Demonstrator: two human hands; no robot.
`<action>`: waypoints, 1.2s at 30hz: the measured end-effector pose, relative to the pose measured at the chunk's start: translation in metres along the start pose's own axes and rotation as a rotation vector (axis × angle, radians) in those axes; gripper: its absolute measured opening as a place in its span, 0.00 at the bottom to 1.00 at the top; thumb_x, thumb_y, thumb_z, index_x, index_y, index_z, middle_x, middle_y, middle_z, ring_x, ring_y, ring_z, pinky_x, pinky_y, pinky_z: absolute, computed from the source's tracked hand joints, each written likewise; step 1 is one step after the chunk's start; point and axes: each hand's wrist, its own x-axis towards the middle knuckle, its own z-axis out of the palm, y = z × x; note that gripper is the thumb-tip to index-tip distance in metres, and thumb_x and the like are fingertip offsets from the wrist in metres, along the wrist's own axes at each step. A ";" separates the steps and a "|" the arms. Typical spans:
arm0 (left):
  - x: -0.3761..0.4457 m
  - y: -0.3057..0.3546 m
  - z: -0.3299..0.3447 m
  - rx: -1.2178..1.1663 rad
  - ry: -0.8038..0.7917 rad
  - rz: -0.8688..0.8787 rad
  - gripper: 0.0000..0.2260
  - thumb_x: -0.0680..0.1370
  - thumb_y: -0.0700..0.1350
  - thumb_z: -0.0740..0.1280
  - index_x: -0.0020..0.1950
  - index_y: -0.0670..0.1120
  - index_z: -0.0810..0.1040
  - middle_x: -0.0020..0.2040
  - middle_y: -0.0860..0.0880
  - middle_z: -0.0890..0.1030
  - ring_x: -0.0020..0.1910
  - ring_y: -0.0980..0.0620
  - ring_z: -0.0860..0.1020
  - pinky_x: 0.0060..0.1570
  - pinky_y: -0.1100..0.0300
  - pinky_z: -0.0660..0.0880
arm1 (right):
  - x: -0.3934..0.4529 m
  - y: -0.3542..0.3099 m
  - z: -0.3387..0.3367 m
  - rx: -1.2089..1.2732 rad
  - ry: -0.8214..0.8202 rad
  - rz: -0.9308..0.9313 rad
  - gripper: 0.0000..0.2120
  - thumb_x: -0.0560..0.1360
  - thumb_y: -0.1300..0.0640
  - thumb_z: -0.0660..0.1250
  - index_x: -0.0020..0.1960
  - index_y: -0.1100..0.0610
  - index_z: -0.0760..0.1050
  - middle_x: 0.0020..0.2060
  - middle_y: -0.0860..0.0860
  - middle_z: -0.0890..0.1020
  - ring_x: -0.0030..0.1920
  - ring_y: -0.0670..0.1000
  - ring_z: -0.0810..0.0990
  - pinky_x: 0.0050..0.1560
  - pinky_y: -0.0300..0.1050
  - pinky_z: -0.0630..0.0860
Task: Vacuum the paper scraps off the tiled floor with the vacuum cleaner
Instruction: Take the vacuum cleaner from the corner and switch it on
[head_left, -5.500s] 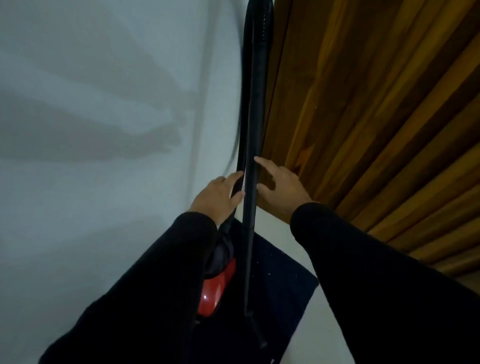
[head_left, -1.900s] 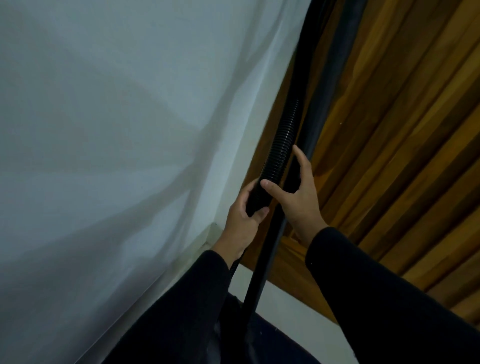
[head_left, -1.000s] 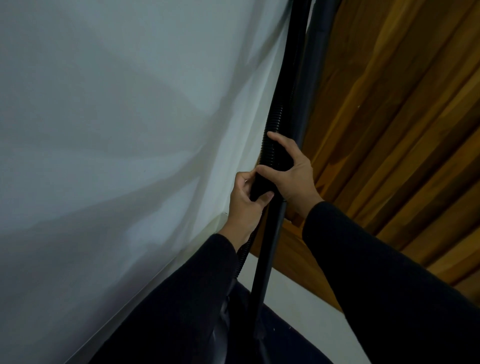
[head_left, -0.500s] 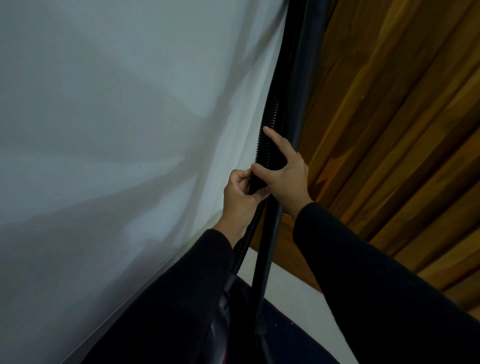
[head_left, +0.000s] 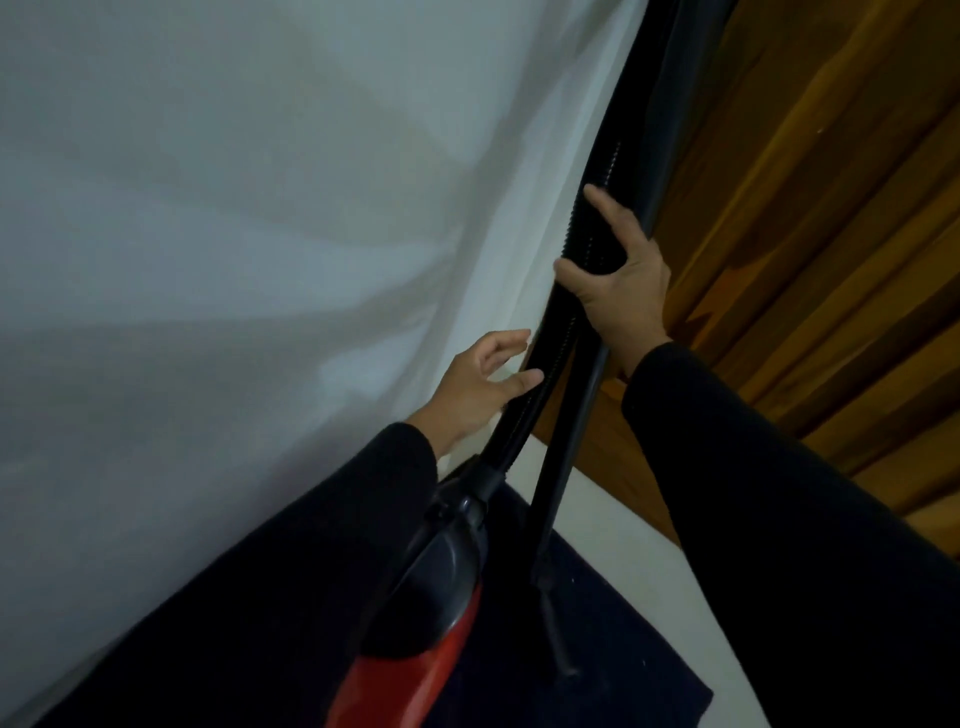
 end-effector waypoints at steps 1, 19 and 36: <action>-0.007 -0.005 -0.004 0.054 -0.019 -0.040 0.20 0.74 0.44 0.72 0.65 0.53 0.73 0.66 0.53 0.74 0.67 0.59 0.69 0.68 0.61 0.65 | 0.000 0.000 -0.001 0.007 -0.011 -0.006 0.31 0.68 0.51 0.70 0.67 0.30 0.67 0.69 0.42 0.75 0.70 0.55 0.70 0.74 0.65 0.61; -0.125 -0.012 -0.064 0.481 -0.319 -0.703 0.32 0.76 0.42 0.70 0.75 0.59 0.59 0.61 0.50 0.74 0.56 0.47 0.77 0.48 0.52 0.80 | -0.025 -0.022 -0.007 0.034 -0.125 -0.110 0.31 0.71 0.59 0.71 0.71 0.42 0.70 0.67 0.51 0.74 0.67 0.51 0.67 0.50 0.09 0.46; -0.156 -0.035 -0.039 0.362 -0.031 -0.463 0.25 0.81 0.42 0.60 0.75 0.60 0.59 0.34 0.49 0.71 0.28 0.55 0.70 0.27 0.64 0.71 | -0.052 -0.039 -0.008 0.106 -0.265 -0.162 0.22 0.70 0.63 0.74 0.59 0.43 0.77 0.61 0.58 0.72 0.58 0.52 0.72 0.47 0.22 0.73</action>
